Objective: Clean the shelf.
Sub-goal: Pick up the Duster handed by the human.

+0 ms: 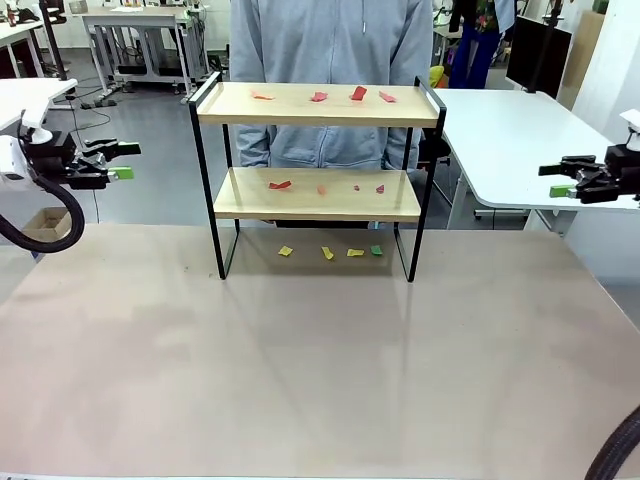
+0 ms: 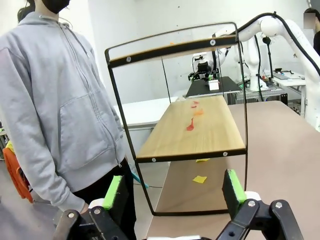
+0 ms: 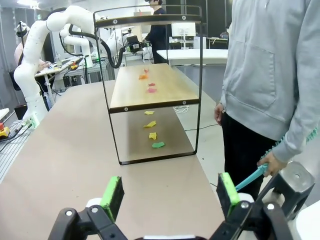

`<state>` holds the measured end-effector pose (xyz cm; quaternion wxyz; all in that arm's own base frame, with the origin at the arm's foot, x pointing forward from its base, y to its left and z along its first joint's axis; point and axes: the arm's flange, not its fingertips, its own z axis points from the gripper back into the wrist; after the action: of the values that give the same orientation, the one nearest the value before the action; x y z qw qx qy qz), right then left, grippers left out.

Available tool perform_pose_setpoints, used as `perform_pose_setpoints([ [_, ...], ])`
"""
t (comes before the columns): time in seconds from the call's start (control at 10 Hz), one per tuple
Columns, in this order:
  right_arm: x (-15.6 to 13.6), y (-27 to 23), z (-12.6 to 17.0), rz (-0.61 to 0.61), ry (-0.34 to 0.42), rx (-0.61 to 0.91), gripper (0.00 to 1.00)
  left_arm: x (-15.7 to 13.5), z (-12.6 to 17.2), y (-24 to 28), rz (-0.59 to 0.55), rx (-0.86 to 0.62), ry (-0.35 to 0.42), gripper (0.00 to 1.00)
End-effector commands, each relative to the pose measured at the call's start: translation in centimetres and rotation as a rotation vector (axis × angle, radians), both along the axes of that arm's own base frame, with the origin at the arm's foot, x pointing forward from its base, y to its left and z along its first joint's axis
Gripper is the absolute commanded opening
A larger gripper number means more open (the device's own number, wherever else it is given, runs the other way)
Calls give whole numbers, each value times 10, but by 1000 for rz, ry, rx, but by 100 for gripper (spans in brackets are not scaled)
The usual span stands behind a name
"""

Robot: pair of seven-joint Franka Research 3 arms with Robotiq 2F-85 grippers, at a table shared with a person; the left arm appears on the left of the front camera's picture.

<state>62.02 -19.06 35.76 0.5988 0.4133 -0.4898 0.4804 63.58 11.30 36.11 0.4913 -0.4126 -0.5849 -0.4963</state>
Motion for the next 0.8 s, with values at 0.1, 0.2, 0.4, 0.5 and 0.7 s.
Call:
perform_pose_setpoints([
  [0.1, -7, 11, 9, -28, -7, 20, 100, -14, 9, -1, -3, -48, -16, 100],
  [0.2, -7, 11, 10, -30, -6, 22, 100, -14, 8, 0, 2, -48, -16, 100],
  [0.4, -6, 11, 12, -49, -11, 17, 100, -13, 11, 5, 24, -76, -31, 100],
  [0.5, -4, 13, 13, -33, -7, 14, 100, -11, 10, 4, 32, -86, -19, 100],
  [0.7, -3, 3, 7, -3, -7, 2, 100, -7, 6, 5, -1, -33, -6, 100],
])
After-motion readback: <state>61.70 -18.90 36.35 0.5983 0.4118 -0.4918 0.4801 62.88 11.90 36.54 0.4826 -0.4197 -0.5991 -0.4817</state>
